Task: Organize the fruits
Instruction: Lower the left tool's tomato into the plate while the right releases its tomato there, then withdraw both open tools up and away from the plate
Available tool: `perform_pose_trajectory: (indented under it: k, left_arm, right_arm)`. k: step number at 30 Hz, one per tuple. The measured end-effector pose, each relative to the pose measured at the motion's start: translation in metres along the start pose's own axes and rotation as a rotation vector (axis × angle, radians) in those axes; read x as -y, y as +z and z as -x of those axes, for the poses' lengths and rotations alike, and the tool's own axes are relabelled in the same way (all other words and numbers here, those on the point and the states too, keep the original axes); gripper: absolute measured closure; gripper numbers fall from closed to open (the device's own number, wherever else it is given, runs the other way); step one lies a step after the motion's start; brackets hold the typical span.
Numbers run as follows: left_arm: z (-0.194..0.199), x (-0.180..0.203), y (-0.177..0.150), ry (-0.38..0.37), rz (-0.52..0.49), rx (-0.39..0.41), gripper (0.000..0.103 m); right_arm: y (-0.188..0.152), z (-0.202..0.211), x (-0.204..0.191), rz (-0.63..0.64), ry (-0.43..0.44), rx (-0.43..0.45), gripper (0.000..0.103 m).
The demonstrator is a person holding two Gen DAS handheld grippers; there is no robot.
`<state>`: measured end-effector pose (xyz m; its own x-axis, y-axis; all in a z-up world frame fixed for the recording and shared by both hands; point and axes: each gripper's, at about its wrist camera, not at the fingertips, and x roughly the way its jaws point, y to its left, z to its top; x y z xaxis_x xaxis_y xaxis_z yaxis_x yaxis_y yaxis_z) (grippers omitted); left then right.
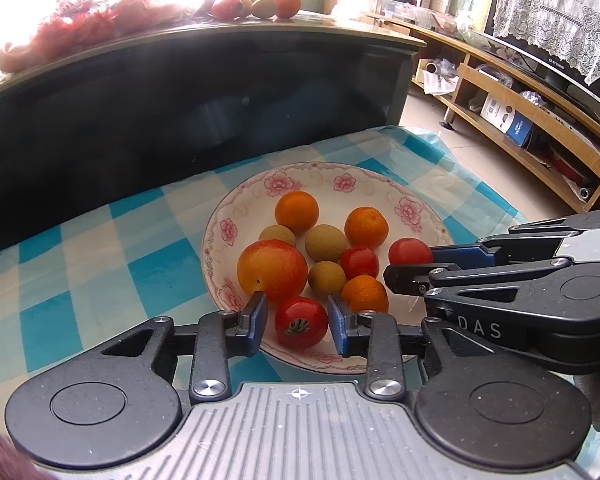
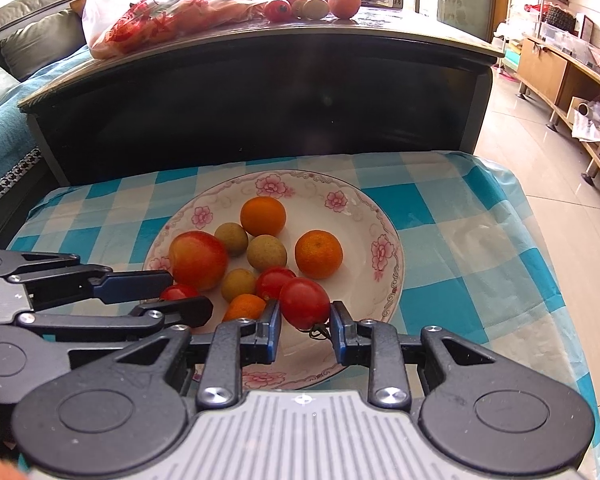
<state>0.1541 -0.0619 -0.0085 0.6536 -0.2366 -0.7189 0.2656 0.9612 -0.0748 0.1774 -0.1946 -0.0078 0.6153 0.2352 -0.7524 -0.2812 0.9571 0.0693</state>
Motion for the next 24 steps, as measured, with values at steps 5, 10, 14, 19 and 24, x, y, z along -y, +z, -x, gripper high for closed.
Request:
perform_pose_trajectory:
  k: [5,10,14,19,24]
  left_arm:
    - [0.001,0.000,0.001,0.004,0.004,0.004,0.058]
    - [0.005,-0.002,0.000,0.013,0.003,0.012,0.052]
    - [0.009,-0.001,0.001,0.017,0.000,0.022,0.047]
    - [0.016,0.000,0.000,0.028,-0.007,0.038,0.041]
    - [0.022,-0.003,-0.001,0.049,0.009,0.044,0.035]
  right_arm:
    - [0.000,0.000,0.000,-0.001,-0.005,0.009,0.072]
    - [0.002,0.002,0.002,-0.009,-0.006,0.019,0.072]
    - [0.003,0.004,0.002,-0.017,-0.006,0.030,0.072]
    - [0.003,0.012,0.003,-0.027,-0.008,0.049,0.071]
    - [0.002,0.023,0.004,-0.035,-0.017,0.063,0.068]
